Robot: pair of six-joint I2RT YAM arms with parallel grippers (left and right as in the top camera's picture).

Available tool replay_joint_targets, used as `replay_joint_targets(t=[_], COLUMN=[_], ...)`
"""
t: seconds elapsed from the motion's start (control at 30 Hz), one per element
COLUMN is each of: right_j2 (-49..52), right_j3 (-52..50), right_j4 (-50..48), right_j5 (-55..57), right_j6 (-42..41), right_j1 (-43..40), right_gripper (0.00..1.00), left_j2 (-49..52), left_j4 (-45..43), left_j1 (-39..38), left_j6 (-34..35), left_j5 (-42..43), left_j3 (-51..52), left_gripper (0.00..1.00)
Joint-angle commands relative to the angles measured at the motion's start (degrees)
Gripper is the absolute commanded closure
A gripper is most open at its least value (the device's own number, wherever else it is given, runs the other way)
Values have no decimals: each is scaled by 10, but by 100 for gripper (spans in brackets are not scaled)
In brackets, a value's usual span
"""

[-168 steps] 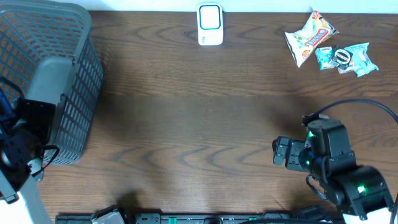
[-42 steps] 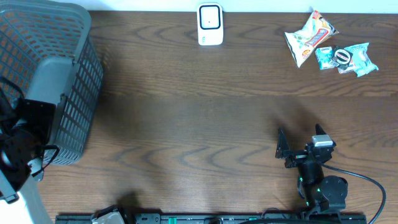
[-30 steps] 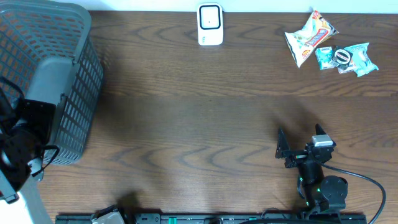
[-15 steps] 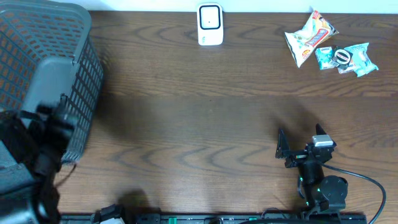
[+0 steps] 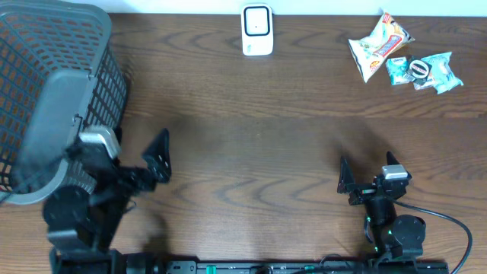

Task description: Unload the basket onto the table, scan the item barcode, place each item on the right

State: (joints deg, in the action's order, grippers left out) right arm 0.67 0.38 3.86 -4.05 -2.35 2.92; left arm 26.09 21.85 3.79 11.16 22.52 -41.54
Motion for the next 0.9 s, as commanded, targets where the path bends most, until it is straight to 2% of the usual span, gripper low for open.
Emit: replay_joint_targets(t=[0.0,0.23,0.37,0.87], right_j2=[-4,-4,-4,-4], right_j3=[-1,-1,-1,-1], right_j4=[2,2,2,2], right_j5=[5,5,5,5], right_j6=[-6,-6,-6,-6], right_j1=[-2,-2,-2,-2], right_gripper=[1,1,1,1], left_j2=[-65,-127,-161,-242], left_j4=[-5,-9,-60,-247], left_j1=[-14,-14,-14,-14], left_j6=[-45,-57,-92,-94], left_j5=[2,1,2,2], left_j3=[69,134,175,321], left_gripper=[2,2,2,2])
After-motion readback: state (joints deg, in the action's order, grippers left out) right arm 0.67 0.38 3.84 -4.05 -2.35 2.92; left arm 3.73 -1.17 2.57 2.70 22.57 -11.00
